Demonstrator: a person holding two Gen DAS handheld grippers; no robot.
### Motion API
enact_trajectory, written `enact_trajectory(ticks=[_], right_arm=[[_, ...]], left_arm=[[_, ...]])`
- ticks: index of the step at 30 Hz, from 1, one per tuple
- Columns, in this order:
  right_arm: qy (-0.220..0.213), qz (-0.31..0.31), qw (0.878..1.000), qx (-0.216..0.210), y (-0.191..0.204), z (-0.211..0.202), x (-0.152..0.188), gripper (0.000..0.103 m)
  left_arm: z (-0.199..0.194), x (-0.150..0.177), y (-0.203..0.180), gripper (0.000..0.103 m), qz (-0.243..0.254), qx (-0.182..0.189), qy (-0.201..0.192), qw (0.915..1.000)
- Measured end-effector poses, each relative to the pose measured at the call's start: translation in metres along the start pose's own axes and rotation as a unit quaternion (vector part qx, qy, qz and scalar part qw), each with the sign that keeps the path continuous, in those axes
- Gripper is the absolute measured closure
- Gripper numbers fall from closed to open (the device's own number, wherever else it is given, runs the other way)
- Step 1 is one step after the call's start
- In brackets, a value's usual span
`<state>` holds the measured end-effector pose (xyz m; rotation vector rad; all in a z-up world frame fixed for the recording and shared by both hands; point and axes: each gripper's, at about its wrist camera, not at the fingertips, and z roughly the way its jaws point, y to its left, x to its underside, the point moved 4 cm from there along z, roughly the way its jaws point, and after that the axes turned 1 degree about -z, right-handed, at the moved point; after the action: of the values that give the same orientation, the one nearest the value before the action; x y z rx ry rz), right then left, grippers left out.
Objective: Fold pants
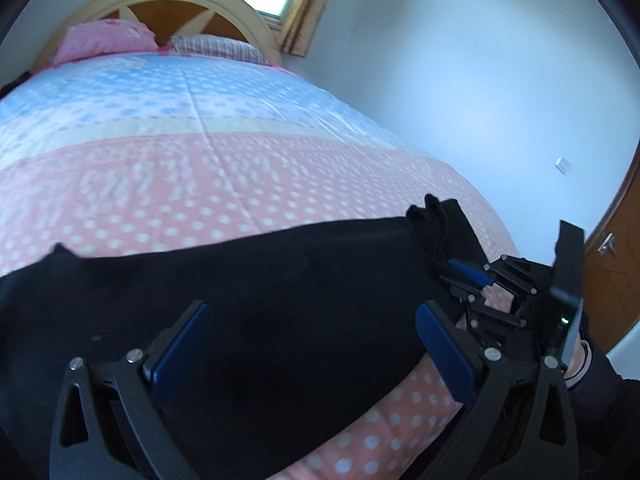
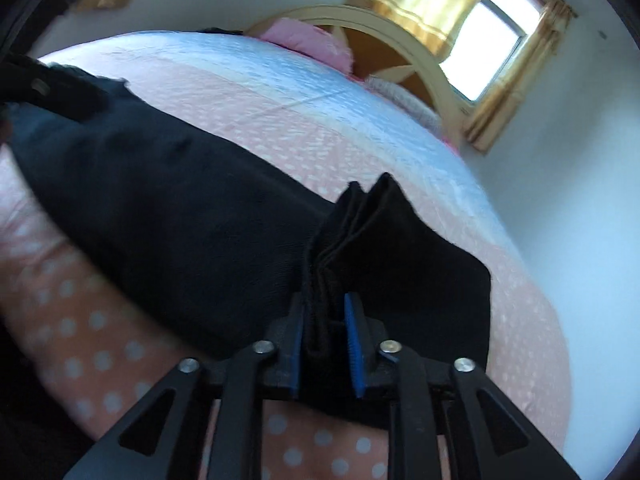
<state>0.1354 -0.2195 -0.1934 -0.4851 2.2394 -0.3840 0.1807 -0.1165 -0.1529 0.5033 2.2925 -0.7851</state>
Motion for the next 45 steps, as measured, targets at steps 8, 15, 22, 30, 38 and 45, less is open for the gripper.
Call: enact_trajectory(ticks=[8, 15, 22, 30, 38, 45], right_arm=[[-0.096, 0.199, 0.975, -0.017, -0.101, -0.047, 0.028, 0.05], [-0.108, 0.372, 0.922, 0.017, -0.166, -0.044, 0.061, 0.048], [-0.109, 0.35, 0.93, 0.002, -0.151, -0.041, 0.055, 0.048], [-0.11, 0.382, 0.917, 0.009, -0.163, -0.042, 0.068, 0.045], [-0.117, 0.37, 0.921, -0.011, -0.151, -0.041, 0.061, 0.042], [-0.139, 0.287, 0.944, -0.083, -0.101, -0.044, 0.034, 0.042]], left_arm=[[0.033, -0.015, -0.043, 0.004, 0.001, 0.058, 0.02, 0.9981], [0.084, -0.022, -0.107, 0.019, 0.026, 0.097, 0.068, 0.9926], [0.112, -0.025, -0.125, 0.027, 0.035, 0.072, 0.086, 0.9931], [0.091, -0.033, -0.125, 0.091, 0.031, 0.09, 0.076, 0.9926], [0.015, -0.045, -0.067, 0.091, -0.032, 0.083, 0.041, 0.9952], [0.0, -0.023, -0.009, 0.091, -0.103, 0.057, 0.047, 0.9919]])
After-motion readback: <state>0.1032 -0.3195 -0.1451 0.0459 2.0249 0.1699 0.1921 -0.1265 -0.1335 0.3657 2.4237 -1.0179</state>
